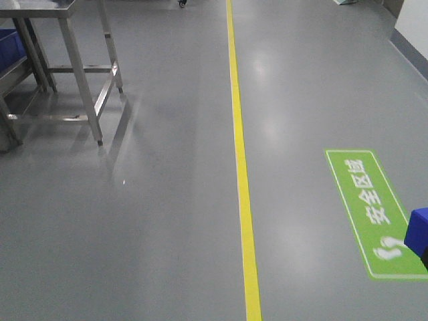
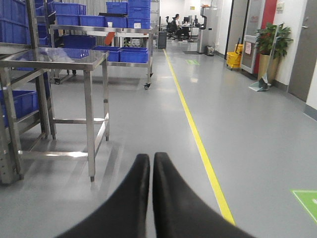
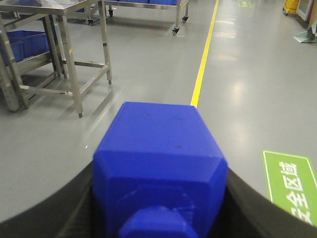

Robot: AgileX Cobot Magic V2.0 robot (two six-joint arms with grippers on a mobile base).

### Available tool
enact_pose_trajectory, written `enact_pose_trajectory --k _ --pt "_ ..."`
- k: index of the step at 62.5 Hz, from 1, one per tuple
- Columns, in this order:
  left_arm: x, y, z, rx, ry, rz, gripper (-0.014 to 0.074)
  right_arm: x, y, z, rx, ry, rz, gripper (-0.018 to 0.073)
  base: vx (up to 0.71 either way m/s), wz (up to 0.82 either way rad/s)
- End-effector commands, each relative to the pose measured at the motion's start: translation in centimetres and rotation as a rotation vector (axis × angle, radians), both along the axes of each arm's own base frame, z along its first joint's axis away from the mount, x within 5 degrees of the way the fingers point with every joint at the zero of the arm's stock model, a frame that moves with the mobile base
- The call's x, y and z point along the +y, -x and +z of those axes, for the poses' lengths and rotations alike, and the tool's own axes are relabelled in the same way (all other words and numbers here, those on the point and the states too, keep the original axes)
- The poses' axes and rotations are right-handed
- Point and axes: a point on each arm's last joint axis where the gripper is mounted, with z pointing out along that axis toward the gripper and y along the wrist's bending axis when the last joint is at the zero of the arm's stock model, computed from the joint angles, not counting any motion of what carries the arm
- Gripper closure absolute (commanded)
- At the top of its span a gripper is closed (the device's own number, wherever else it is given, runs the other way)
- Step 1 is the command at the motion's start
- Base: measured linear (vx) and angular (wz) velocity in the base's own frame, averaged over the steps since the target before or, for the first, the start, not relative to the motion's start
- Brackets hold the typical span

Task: Pour parts from conveyor to right shelf
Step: 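Drive away from the conveyor holding the block in the right gripper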

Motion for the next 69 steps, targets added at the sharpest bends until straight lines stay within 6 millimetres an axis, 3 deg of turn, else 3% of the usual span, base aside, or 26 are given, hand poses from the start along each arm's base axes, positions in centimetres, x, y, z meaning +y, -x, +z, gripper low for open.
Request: enact_pose_trajectory --k 1,69 --pt "-0.05 -0.01 -0.26 -0.06 0.006 -0.005 0.0603 -0.11 -0.16 1.39 -0.081 -0.014 -0.016 0.0565 0.85 0.07" --pt "-0.05 -0.01 -0.26 -0.06 0.006 -0.005 0.0603 -0.08 -0.14 1.28 -0.069 -0.012 -0.013 0.0565 0.85 -0.03"
